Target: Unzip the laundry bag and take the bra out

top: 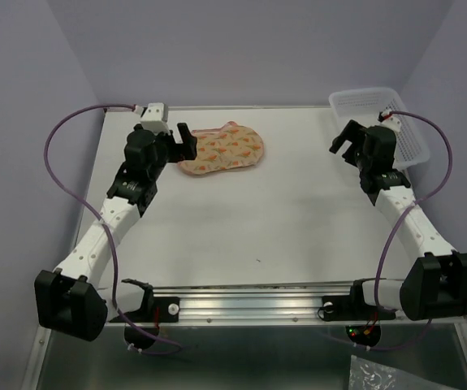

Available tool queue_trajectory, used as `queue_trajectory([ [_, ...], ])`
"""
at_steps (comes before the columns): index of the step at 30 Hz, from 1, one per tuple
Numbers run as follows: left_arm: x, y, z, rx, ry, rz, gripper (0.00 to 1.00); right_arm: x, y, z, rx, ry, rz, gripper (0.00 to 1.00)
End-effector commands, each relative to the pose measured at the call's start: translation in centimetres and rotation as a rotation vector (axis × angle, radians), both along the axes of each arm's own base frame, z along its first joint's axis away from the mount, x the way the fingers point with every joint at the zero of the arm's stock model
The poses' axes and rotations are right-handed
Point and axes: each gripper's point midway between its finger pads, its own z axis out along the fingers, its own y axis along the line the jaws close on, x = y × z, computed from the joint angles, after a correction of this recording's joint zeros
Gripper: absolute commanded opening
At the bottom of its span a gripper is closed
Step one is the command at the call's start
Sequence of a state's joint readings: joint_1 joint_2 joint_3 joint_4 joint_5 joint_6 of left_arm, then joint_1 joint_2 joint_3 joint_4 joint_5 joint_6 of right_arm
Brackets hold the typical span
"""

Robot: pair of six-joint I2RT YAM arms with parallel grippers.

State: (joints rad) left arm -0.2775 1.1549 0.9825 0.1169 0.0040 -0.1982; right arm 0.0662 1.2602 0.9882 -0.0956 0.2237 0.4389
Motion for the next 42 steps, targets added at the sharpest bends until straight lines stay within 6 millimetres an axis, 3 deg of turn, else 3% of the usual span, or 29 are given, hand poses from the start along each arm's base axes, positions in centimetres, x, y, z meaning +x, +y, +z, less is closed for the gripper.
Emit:
queue_trajectory([
  [1, 0.9, -4.0, -0.2, 0.129, -0.049, -0.190, 0.99, 0.5, 1.2, 2.4, -0.024, -0.083, 0.090, 1.00],
  [3, 1.2, -5.9, -0.9, 0.238, -0.047, -0.258, 0.99, 0.6, 1.9, 2.5, -0.024, -0.089, 0.137, 1.00],
  [6, 2.0, -8.9, -3.7, 0.416, -0.024, -0.384, 0.99, 0.4, 4.3, 2.7, -0.010, -0.107, 0.281, 1.00],
  [7, 2.4, -9.7, -5.8, 0.460, 0.014, -0.428, 0.99, 0.6, 4.6, 2.8, -0.013, -0.118, 0.300, 1.00],
  [13, 3.5, -14.9, -10.0, 0.621, 0.038, -0.686, 0.99, 0.7, 4.8, 2.0, -0.018, -0.098, 0.315, 1.00],
  [15, 4.5, -15.6, -10.8, 0.662, 0.045, -0.681, 0.99, 0.8, 4.8, 1.6, -0.015, -0.089, 0.315, 1.00],
  [16, 5.1, -16.1, -12.6, 0.688, 0.078, -0.688, 0.99, 0.8, 4.8, 1.3, -0.014, -0.083, 0.316, 1.00],
  [18, 6.2, -17.3, -12.0, 0.717, 0.067, -0.696, 0.99, 0.9, 4.9, 0.8, -0.015, -0.069, 0.320, 1.00],
  [19, 6.7, -17.6, -13.6, 0.733, 0.100, -0.705, 0.97, 0.9, 4.9, 0.6, -0.015, -0.063, 0.322, 1.00],
  [21, 7.4, -18.1, -13.7, 0.757, 0.096, -0.712, 0.95, 1.1, 4.7, 0.2, -0.020, -0.052, 0.315, 1.00],
  [25, 7.8, -18.0, -16.3, 0.827, 0.128, -0.718, 0.87, 1.6, 4.1, -0.2, -0.035, -0.033, 0.282, 1.00],
  [27, 7.7, -17.8, -17.0, 0.847, 0.138, -0.722, 0.82, 1.5, 4.1, -1.3, -0.034, 0.013, 0.286, 1.00],
  [31, 7.2, -18.1, -17.9, 0.878, 0.118, -0.763, 0.82, 1.7, 4.2, -2.0, -0.031, 0.040, 0.292, 1.00],
  [37, 9.0, -17.8, -18.5, 0.960, 0.083, -0.713, 0.82, 1.8, 5.3, -2.6, -0.003, 0.059, 0.349, 1.00],
  [42, 8.8, -18.3, -19.1, 0.975, 0.070, -0.766, 0.82, 2.0, 5.7, -2.6, 0.007, 0.061, 0.363, 1.00],
])
